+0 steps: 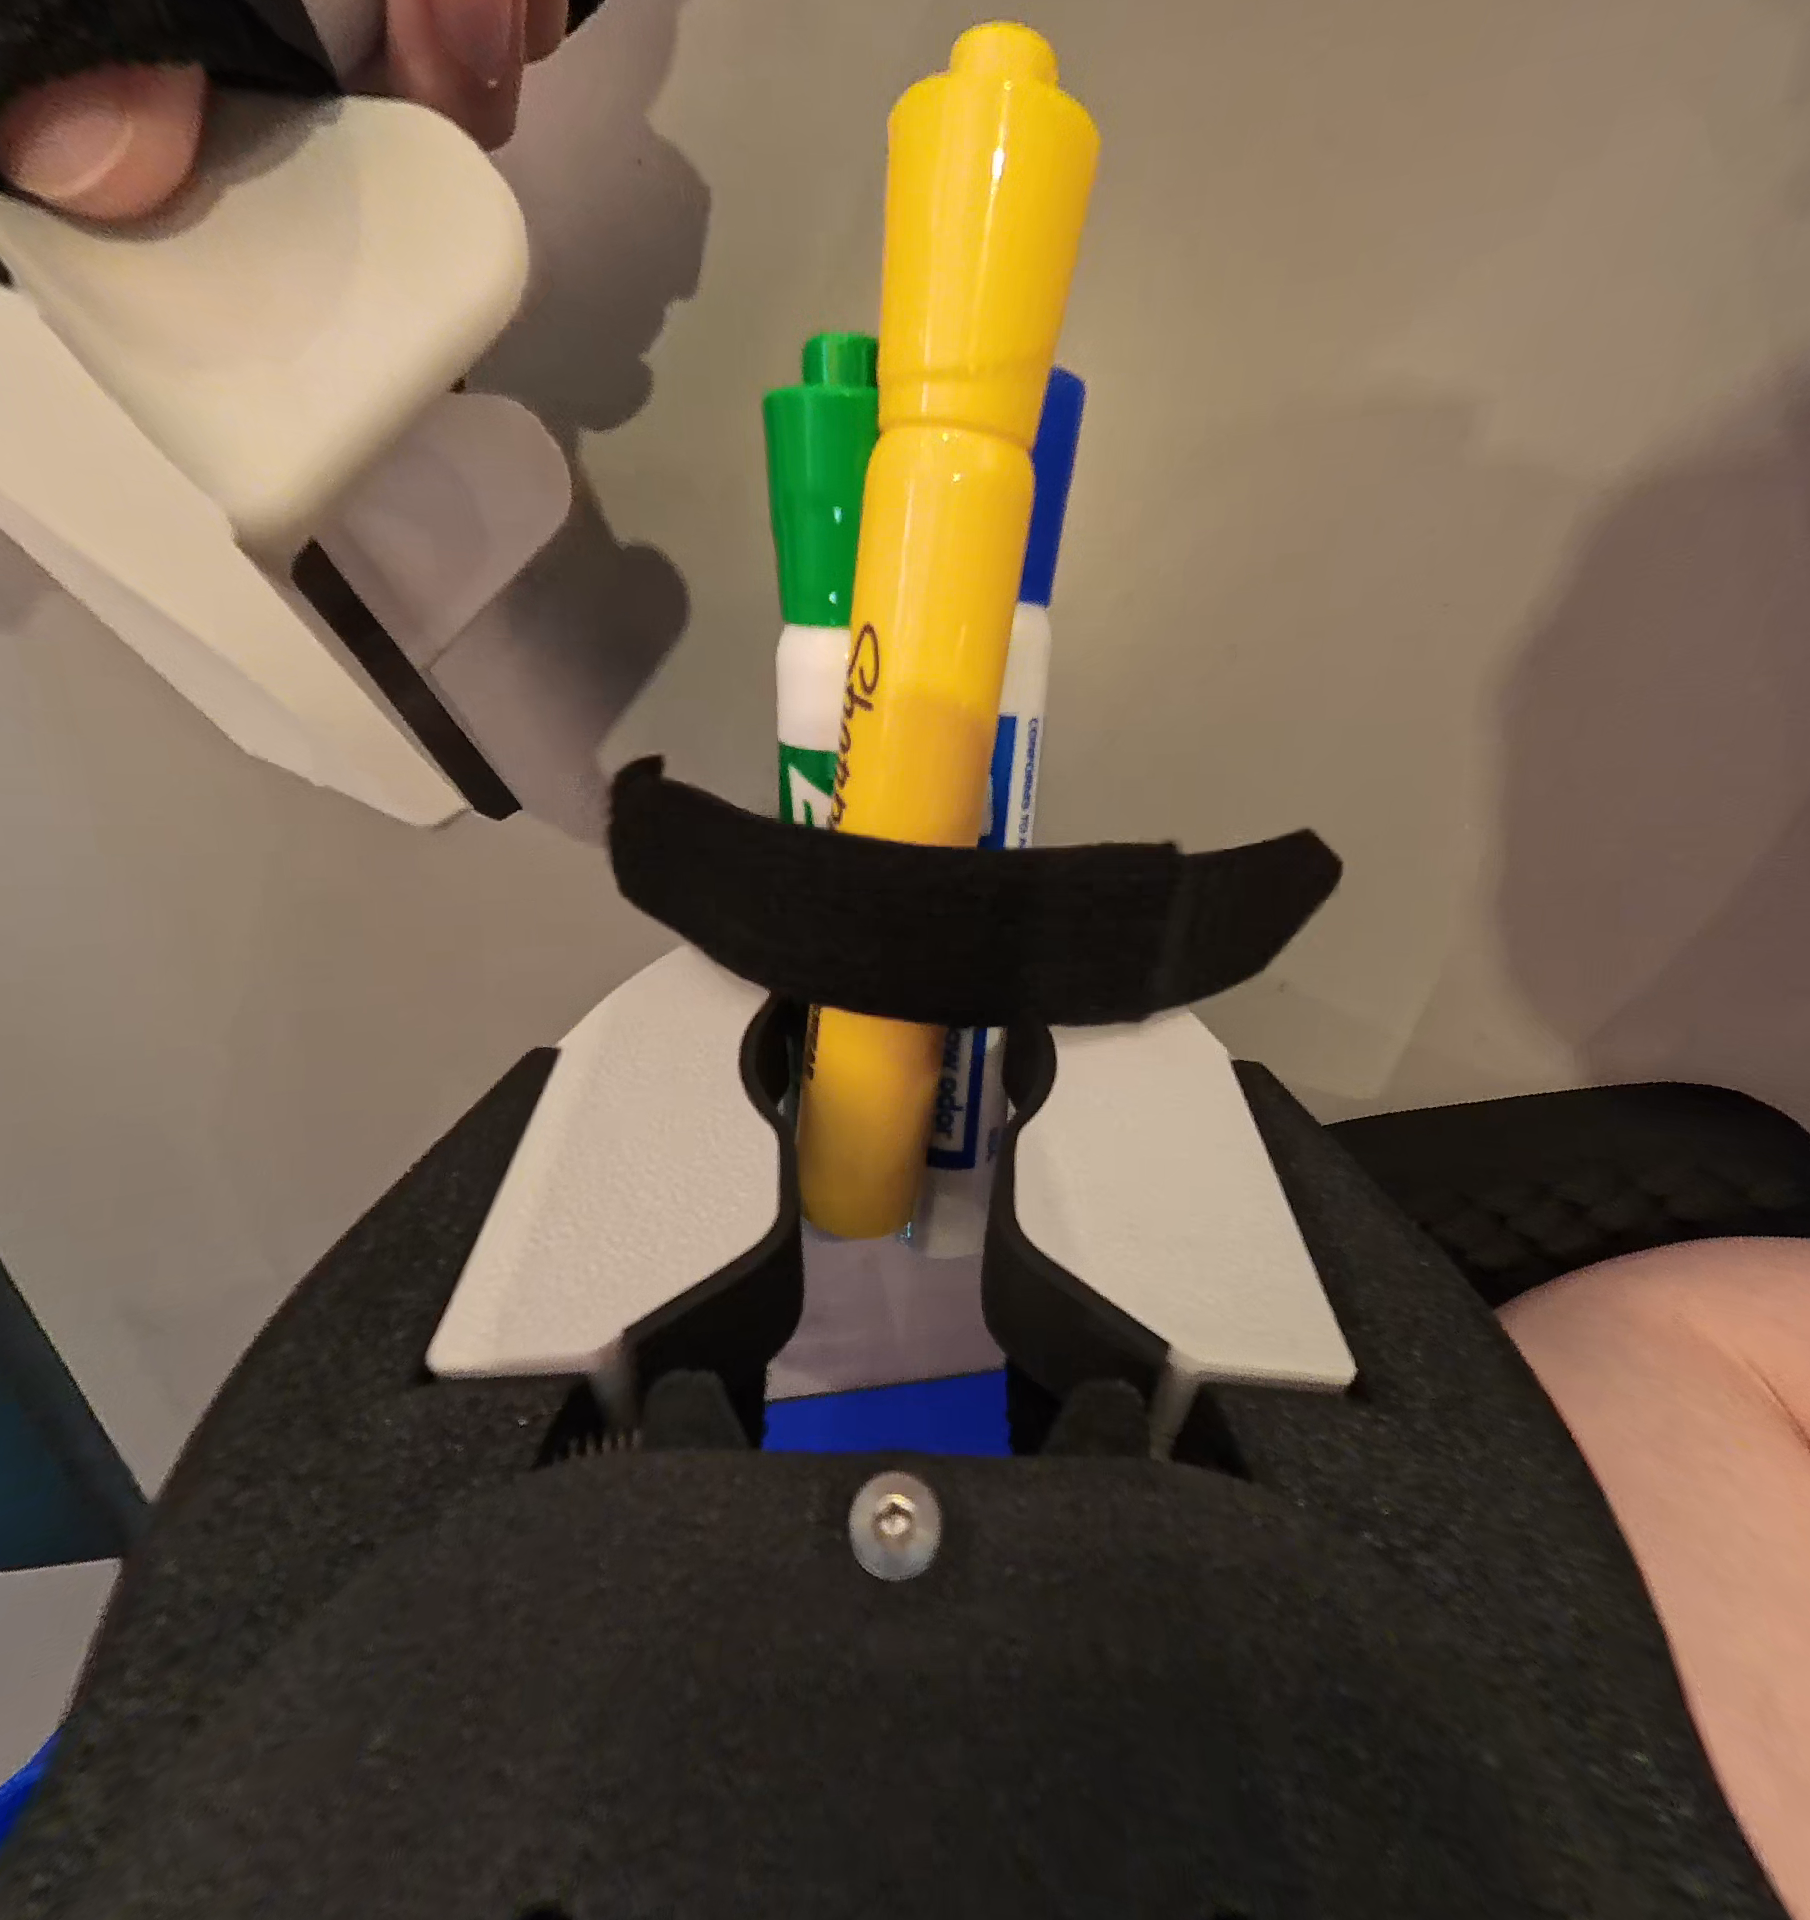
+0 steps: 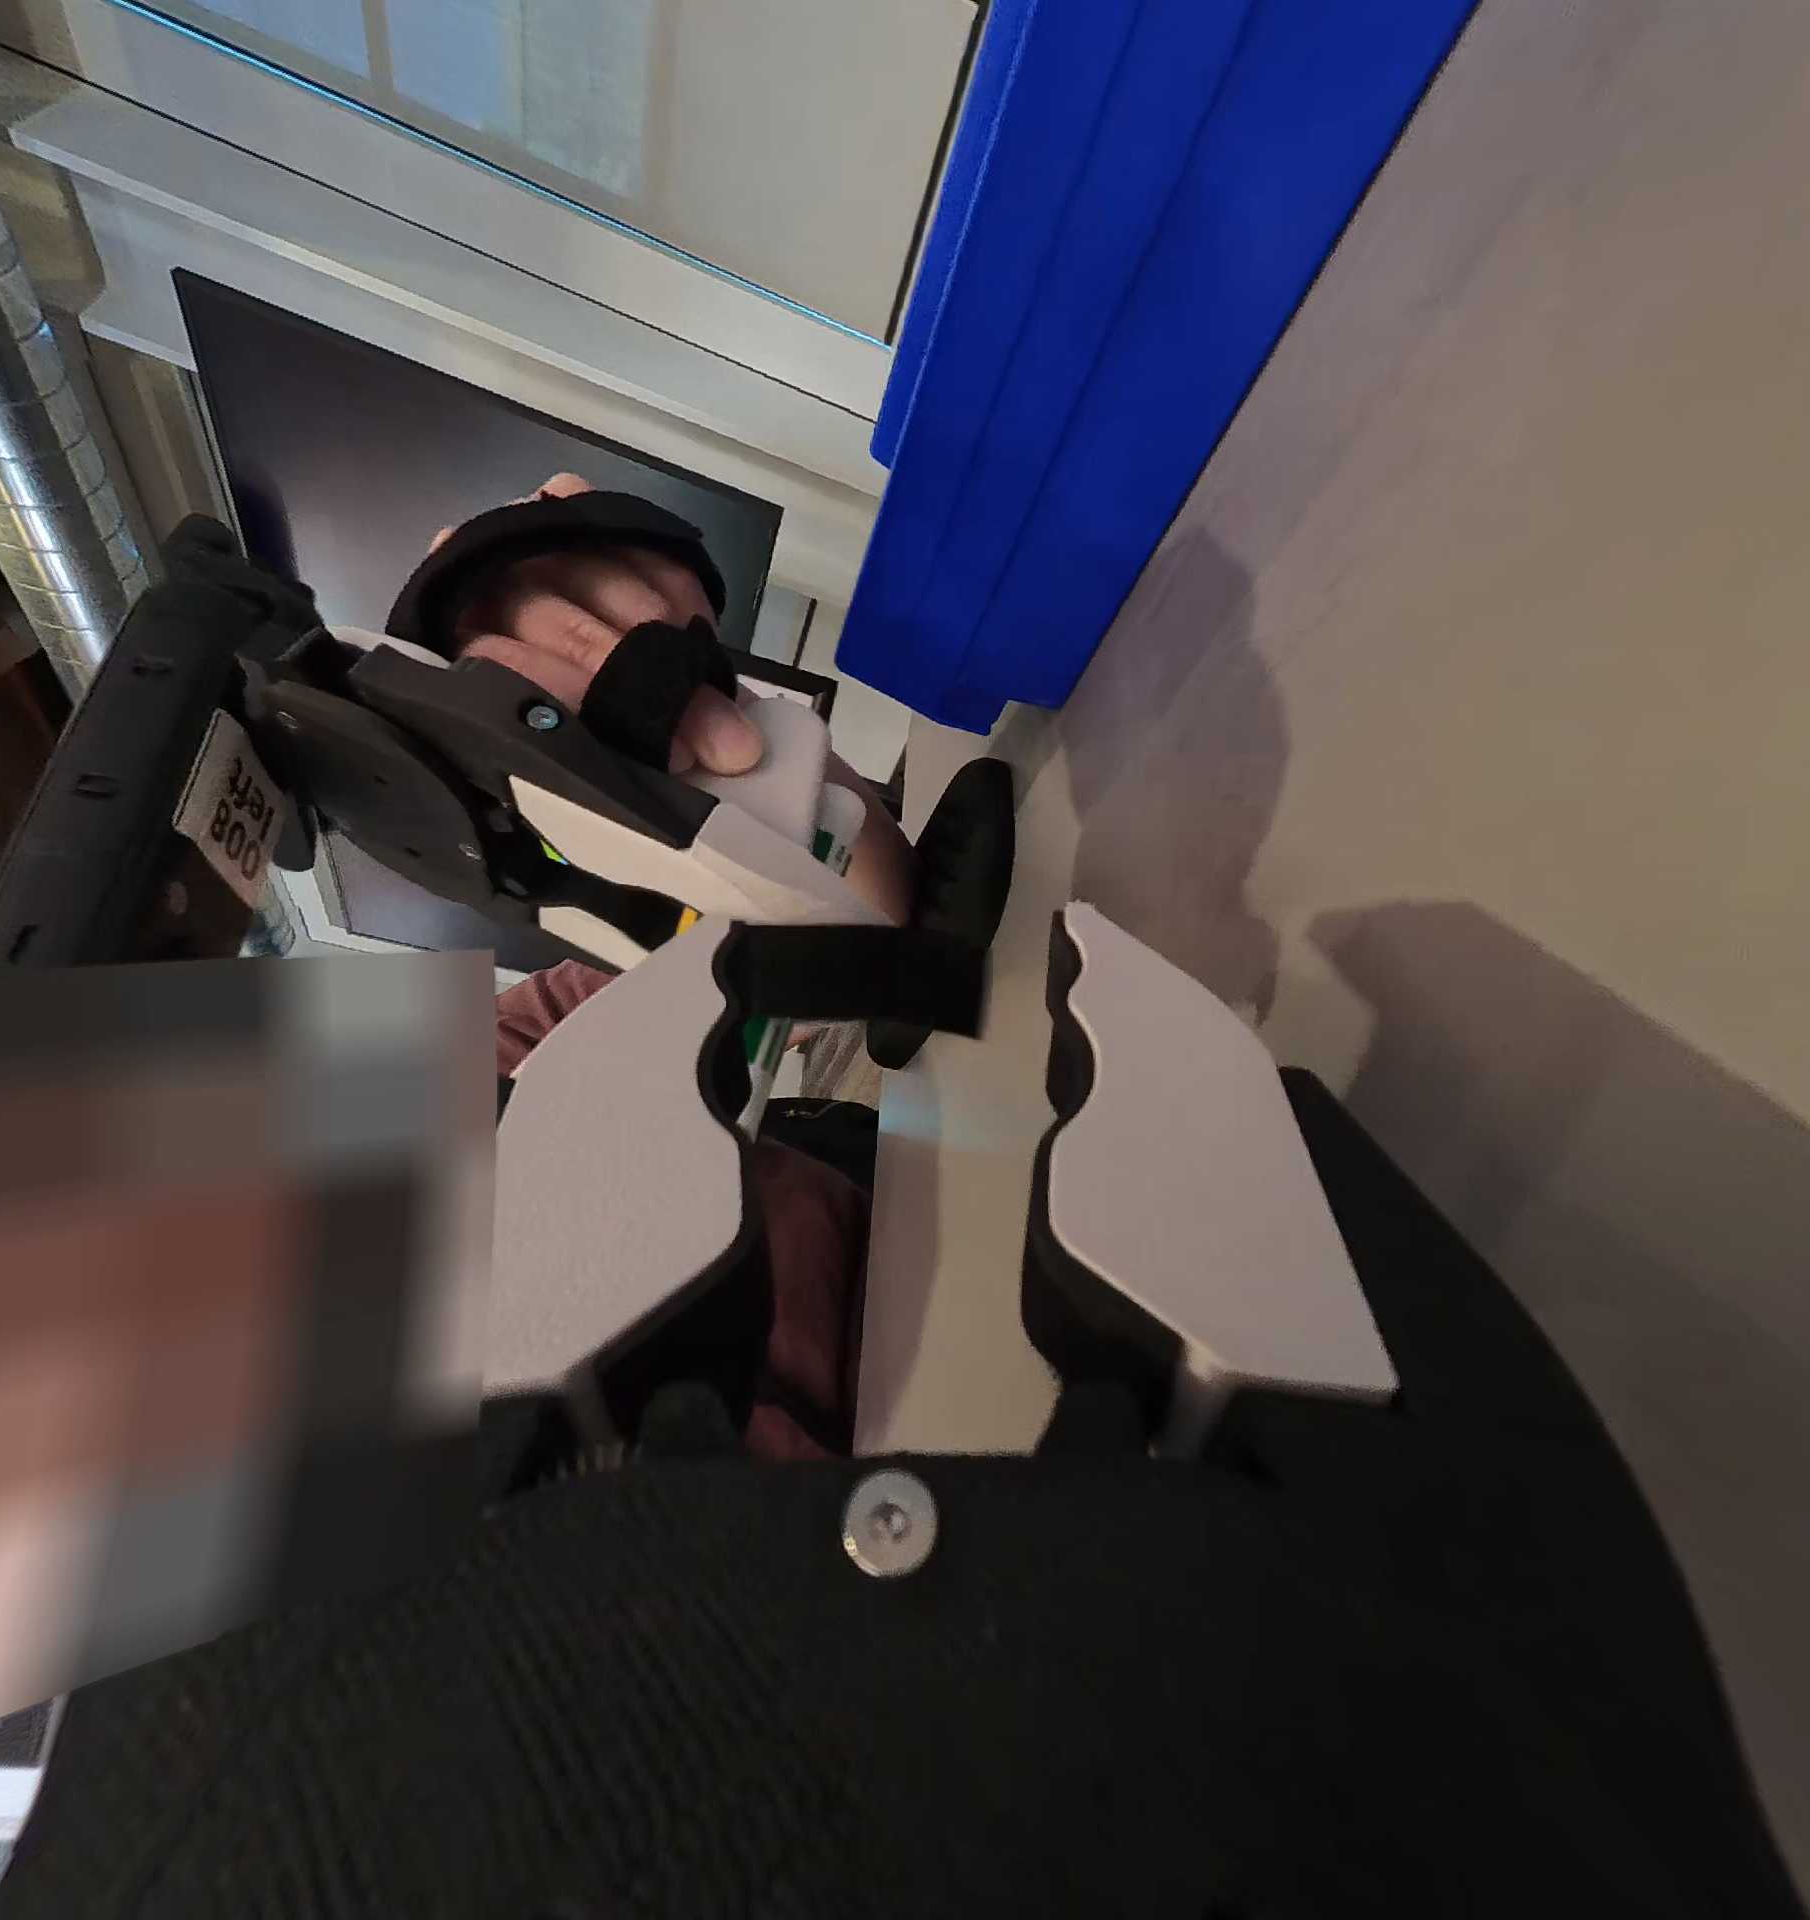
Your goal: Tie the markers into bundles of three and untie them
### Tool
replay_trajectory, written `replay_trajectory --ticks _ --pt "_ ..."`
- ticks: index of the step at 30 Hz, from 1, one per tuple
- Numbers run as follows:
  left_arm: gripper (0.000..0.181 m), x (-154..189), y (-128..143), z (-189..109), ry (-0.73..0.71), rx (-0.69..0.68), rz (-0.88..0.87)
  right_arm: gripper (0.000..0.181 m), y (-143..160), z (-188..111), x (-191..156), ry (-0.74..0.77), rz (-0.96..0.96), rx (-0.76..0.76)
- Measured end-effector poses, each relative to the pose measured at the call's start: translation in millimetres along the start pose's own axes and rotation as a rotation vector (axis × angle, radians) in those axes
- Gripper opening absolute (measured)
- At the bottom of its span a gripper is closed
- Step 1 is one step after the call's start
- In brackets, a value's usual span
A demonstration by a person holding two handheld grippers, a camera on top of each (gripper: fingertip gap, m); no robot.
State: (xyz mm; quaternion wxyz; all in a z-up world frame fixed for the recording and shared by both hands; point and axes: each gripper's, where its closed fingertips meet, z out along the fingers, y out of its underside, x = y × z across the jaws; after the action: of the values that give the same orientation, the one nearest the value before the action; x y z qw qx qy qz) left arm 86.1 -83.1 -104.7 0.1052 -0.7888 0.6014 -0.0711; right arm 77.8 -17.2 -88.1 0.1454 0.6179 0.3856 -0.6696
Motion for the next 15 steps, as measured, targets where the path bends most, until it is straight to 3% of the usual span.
replay_trajectory --ticks 8,12,15 --pt "0.038 -2.1 0.6 -4.9 -0.024 0.012 -0.001 0.053 12.4 8.5 -14.4 -0.085 -0.005 -0.063" --pt "0.038 -4.4 8.1 -8.5 -0.035 0.006 -0.026 0.048 7.9 0.8 2.3 0.067 -0.132 -0.043" --pt "0.038 -8.5 15.9 -16.3 -0.062 0.016 -0.059 0.047 -10.6 -25.6 9.6 0.224 -0.335 0.074"
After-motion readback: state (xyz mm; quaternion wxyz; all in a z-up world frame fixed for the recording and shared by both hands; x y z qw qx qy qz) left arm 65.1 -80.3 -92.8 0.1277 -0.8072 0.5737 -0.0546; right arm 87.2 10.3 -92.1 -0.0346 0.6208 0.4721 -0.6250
